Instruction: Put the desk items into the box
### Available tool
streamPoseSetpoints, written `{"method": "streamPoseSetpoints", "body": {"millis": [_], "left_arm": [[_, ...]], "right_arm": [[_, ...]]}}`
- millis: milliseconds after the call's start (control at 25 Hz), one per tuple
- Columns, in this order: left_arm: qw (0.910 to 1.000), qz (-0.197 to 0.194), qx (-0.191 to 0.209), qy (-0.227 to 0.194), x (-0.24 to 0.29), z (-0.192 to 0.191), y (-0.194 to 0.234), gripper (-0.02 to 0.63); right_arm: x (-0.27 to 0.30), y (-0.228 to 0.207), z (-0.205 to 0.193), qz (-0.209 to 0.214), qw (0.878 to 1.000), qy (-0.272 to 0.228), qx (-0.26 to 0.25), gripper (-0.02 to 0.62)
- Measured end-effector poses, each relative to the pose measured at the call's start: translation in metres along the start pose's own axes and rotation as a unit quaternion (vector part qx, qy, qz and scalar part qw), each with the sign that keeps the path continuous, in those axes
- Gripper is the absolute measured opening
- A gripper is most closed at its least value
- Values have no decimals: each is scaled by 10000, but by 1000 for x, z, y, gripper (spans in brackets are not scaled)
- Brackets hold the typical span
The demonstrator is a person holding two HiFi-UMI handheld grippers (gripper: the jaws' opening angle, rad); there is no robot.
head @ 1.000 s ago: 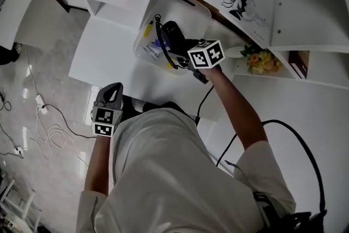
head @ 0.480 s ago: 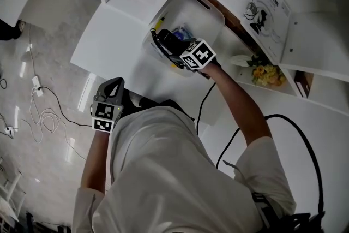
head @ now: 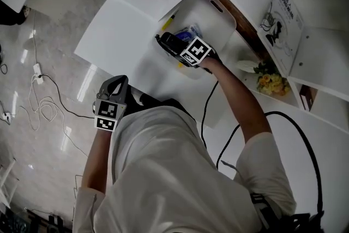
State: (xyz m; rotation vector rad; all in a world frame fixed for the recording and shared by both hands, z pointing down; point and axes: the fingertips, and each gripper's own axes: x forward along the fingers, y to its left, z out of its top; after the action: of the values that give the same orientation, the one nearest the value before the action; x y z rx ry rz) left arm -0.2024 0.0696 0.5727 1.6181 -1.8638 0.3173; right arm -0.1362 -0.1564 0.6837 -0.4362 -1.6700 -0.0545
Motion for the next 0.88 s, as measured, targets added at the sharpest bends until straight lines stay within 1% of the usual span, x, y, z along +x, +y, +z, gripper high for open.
{"method": "streamPoseSetpoints", "body": {"millis": [160,360,600,880], "left_arm": [[9999,107,-84,31,-4,-4,5,3],[9995,253,-180,111,-11,-13,13,3],[9988,375,-260,169,-18,-21,17,3],[9984,433,-317,197,-23,-28,18,3]], "right_arm": [[25,-6,-5,161,9995,258,72,264],[54,-11,-8,235,9985,458,205,264],[78,-12,-11,247,9989,362,156,264],[88,-12,-13,212,9993,297,112,265]]}}
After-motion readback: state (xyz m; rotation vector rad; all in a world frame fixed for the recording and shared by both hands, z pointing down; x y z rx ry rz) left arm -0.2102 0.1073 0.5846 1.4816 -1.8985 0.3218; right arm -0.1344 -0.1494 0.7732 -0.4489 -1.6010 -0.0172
